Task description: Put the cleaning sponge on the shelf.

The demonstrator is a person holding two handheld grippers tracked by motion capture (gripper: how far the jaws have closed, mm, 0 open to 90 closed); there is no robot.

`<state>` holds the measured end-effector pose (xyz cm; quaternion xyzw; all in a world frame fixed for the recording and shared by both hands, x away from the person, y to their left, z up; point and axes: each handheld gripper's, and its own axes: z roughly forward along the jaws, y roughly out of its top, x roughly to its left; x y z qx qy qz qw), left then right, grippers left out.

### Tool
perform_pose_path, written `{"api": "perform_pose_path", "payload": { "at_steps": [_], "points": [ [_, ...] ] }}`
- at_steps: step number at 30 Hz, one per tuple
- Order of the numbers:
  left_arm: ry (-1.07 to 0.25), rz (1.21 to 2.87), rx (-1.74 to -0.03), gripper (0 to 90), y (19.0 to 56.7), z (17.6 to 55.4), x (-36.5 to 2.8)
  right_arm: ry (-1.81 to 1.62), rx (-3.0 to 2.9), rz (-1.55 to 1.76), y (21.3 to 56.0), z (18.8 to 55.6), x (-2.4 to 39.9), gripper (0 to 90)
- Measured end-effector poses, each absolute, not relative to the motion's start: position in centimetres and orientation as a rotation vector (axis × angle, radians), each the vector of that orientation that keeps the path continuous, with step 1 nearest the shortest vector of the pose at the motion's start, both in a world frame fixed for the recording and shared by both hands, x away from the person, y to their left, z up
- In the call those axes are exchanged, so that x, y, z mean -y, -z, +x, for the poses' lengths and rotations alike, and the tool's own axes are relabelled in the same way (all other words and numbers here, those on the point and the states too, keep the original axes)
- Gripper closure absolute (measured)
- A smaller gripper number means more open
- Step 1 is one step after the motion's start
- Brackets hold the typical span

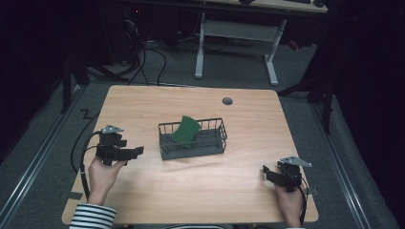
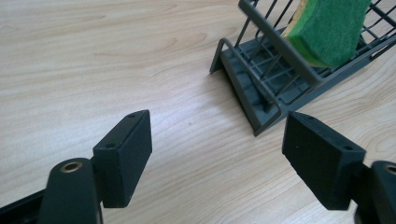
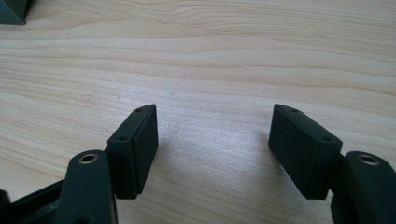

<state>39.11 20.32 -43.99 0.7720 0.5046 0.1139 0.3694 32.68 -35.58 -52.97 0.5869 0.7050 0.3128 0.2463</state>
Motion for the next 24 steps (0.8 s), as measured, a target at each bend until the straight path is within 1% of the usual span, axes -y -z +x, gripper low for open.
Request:
{"api": "perform_pose_path", "payload": {
  "at_steps": [4,12,24],
  "points": [
    [-0.3,1.968,-1.318,24.9,45.0,38.6,-20.9,-0.85,-1.924,1.6,53.0,32.7,35.6,33.1],
    [-0.262,1.913,-1.369,24.8,47.2,37.8,-22.1,-0.844,-1.925,1.594,53.0,32.7,35.5,33.1],
    [-0.26,1.887,-1.414,24.6,49.7,37.4,-22.5,-0.831,-1.927,1.588,53.0,32.7,35.4,33.1]
  ]
}}
